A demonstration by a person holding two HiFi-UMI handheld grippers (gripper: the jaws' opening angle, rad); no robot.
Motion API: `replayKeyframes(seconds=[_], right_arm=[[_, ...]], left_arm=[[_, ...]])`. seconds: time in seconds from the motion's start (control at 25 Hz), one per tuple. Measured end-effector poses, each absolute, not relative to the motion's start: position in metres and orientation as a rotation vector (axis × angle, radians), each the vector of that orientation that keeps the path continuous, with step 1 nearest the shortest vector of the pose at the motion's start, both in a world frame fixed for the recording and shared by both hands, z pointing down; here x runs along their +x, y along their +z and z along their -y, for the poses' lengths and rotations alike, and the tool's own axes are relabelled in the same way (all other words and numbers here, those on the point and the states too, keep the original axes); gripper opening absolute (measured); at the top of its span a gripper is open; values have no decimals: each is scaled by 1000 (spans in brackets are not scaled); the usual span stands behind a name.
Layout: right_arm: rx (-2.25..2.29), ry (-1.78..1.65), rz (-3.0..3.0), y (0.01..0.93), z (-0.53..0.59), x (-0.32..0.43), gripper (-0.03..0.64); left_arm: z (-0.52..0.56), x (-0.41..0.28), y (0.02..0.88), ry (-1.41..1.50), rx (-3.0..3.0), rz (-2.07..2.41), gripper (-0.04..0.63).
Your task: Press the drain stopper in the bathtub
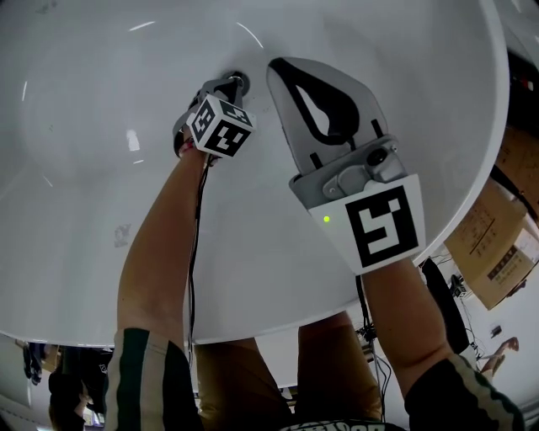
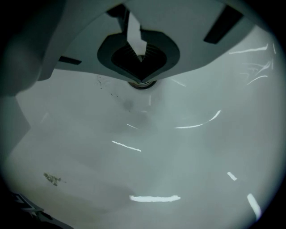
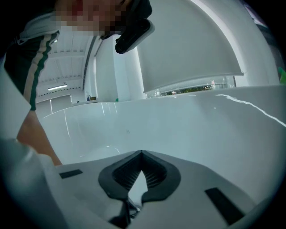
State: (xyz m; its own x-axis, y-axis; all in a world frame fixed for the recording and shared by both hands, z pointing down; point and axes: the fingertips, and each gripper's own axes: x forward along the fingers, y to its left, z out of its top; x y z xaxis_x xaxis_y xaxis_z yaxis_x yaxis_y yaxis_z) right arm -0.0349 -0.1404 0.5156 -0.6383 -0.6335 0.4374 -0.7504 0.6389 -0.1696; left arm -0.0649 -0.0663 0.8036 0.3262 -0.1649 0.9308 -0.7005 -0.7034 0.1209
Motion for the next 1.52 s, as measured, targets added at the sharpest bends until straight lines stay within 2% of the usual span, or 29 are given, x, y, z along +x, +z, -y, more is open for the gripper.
replayKeyframes(seconds=[0.16, 0.96, 1.52], right_arm=[[1155, 591, 2523, 518, 137, -37, 11], [1231, 639, 2529, 515, 149, -32, 11], [1252, 683, 2528, 515, 151, -30, 11]], left_arm=[[63, -68, 809, 1410, 2055, 736, 5], [60, -67, 824, 1592, 1919, 700, 8], [59, -68, 824, 1475, 1922, 696, 8]])
